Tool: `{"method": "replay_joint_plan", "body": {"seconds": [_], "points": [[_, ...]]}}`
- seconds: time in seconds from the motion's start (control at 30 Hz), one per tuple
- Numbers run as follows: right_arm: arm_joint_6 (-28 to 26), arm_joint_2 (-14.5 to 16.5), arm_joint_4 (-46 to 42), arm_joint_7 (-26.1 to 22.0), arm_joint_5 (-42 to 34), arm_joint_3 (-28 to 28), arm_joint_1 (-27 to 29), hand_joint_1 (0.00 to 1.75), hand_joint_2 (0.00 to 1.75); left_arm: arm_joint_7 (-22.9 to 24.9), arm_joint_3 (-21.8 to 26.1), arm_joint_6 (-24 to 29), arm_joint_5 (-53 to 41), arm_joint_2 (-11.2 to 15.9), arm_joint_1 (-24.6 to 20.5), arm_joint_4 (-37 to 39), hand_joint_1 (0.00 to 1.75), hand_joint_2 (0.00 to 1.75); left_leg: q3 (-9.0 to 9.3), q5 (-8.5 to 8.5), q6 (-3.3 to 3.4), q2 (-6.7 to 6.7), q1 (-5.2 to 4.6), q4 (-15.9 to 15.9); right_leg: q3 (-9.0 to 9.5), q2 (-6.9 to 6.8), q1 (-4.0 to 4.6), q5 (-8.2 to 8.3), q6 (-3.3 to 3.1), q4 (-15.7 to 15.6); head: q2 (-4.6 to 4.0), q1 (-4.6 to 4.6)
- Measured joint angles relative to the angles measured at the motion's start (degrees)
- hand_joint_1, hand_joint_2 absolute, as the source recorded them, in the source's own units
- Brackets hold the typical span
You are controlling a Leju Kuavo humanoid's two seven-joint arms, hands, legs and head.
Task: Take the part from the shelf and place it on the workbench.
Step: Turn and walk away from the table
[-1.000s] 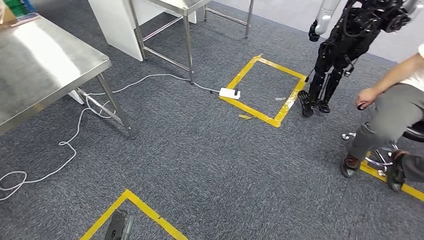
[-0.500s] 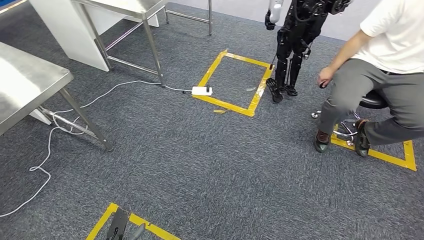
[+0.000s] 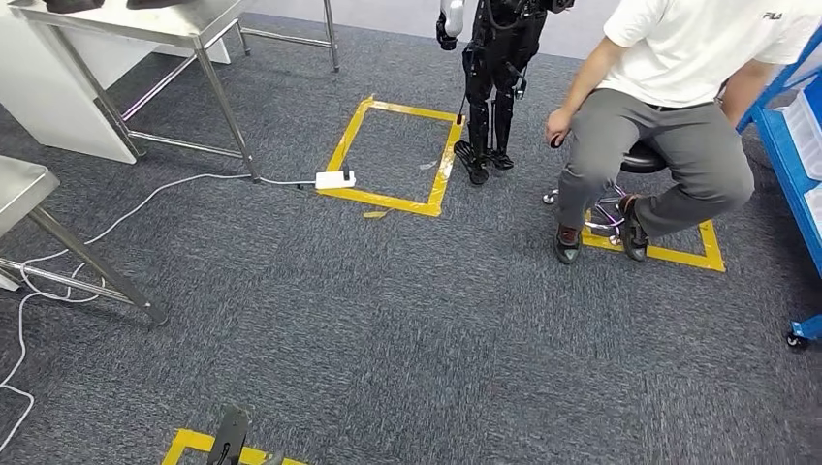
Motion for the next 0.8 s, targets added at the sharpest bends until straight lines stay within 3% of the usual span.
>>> {"method": "replay_joint_plan", "body": {"seconds": [0.07,0.13,0.2,0.23,0.33,0.37,0.43,0.47,0.5,0.57,0.63,0.7,0.73,0.8], "points": [[0.05,0.05,0.00,0.00,0.02,0.00,0.02,0.00,0.00,0.11,0.01,0.02,0.11,-0.01,-0.11,-0.01,0.00,1.75,-0.05,0.71,1.17,1.66,-0.17,-0.62,-1.92,-2.85,0.13,-1.50,-0.08,3.07,0.00,0.22],[0.11,0.09,0.00,-0.05,0.11,0.01,-0.21,0.00,0.00,0.17,0.03,0.08,0.35,-0.01,-0.01,-0.01,0.00,1.75,-0.30,0.95,1.73,3.48,-0.46,-0.76,-5.53,-5.82,0.20,-5.04,-0.84,10.70,0.00,0.44],[0.20,0.09,0.00,-0.10,0.13,0.02,-0.23,0.00,0.00,0.18,0.04,0.11,0.50,-0.02,0.11,0.00,0.00,1.75,-0.53,0.98,1.77,5.29,-0.73,-0.74,-8.18,-6.15,0.18,-7.28,-0.83,16.93,0.00,0.54],[0.24,0.06,0.00,-0.11,0.13,0.02,-0.14,0.00,0.00,0.17,0.04,0.13,0.51,-0.02,0.12,0.00,0.00,1.75,-0.60,1.00,1.78,6.12,-0.82,-0.73,-7.85,-6.22,0.19,-7.17,-0.53,17.07,0.00,0.59],[0.25,-0.04,0.00,-0.11,0.12,0.00,0.05,0.00,0.00,0.11,0.04,0.17,0.52,-0.03,0.11,0.00,0.00,1.75,-0.56,0.98,1.72,7.93,-0.92,-0.70,-2.45,-7.23,0.19,-4.45,0.46,8.92,0.00,0.61],[0.25,-0.05,0.00,-0.11,0.11,0.00,0.05,0.00,0.00,0.09,0.04,0.19,0.52,-0.03,0.11,0.00,0.00,1.75,-0.54,0.97,1.70,8.15,-0.92,-0.69,-1.35,-7.54,0.18,-3.95,0.58,7.14,0.00,0.60],[0.25,-0.06,0.00,-0.12,0.11,0.00,0.04,0.00,0.00,0.08,0.04,0.19,0.52,-0.03,0.11,0.00,0.00,1.75,-0.52,0.96,1.68,8.24,-0.92,-0.68,-0.87,-7.79,0.18,-3.76,0.62,6.36,0.00,0.60],[0.25,-0.05,0.00,-0.13,0.11,0.00,-0.06,0.00,0.00,0.05,0.04,0.19,0.52,-0.03,0.12,0.00,0.00,1.75,-0.47,0.88,1.54,8.51,-1.10,-0.62,0.16,-8.91,0.33,-3.56,0.56,4.68,0.00,0.67],[0.25,-0.05,0.00,-0.14,0.11,0.01,-0.08,0.00,0.00,0.02,0.01,0.20,0.50,-0.04,0.09,0.00,0.00,1.75,-0.37,0.82,1.25,9.18,-1.28,-0.56,0.97,-9.53,0.57,-3.22,0.24,3.06,0.00,0.60],[0.27,-0.07,0.01,-0.04,0.15,0.01,-0.10,0.00,0.00,-0.03,-0.25,0.22,0.45,-0.13,0.00,0.00,0.00,1.75,-1.03,-1.28,-0.03,7.79,-1.23,1.81,2.47,-9.57,0.61,-2.24,-1.29,0.00,0.00,0.34],[0.36,-0.10,0.02,0.12,0.20,0.02,-0.14,0.00,0.00,0.14,-0.56,0.23,0.41,-0.19,0.02,0.01,0.00,1.75,-3.82,-5.59,-0.93,4.65,-0.79,8.61,2.11,-7.26,0.42,-1.59,-2.65,-0.09,0.00,0.05],[0.48,-0.11,0.02,0.21,0.22,0.03,-0.20,0.00,0.00,0.38,-0.74,0.23,0.41,-0.17,0.15,0.02,0.00,1.75,-6.85,-8.28,-0.90,3.74,-0.76,15.31,1.82,-5.77,0.75,-1.37,-2.96,-0.06,0.00,0.03],[0.53,-0.11,0.02,0.26,0.22,0.03,-0.11,0.00,0.00,0.44,-0.81,0.23,0.41,-0.17,0.18,0.02,0.00,1.75,-7.26,-7.94,-0.76,3.63,-0.76,16.12,1.77,-4.98,0.88,-1.29,-3.03,-0.03,0.00,0.03],[0.58,-0.07,0.02,0.33,0.22,0.02,0.02,0.00,0.00,0.49,-0.88,0.23,0.41,-0.16,0.19,0.02,0.00,1.75,-4.85,-4.20,-0.24,2.99,-0.78,11.09,1.85,-3.37,1.05,-1.17,-2.99,0.00,0.00,0.04]]}}
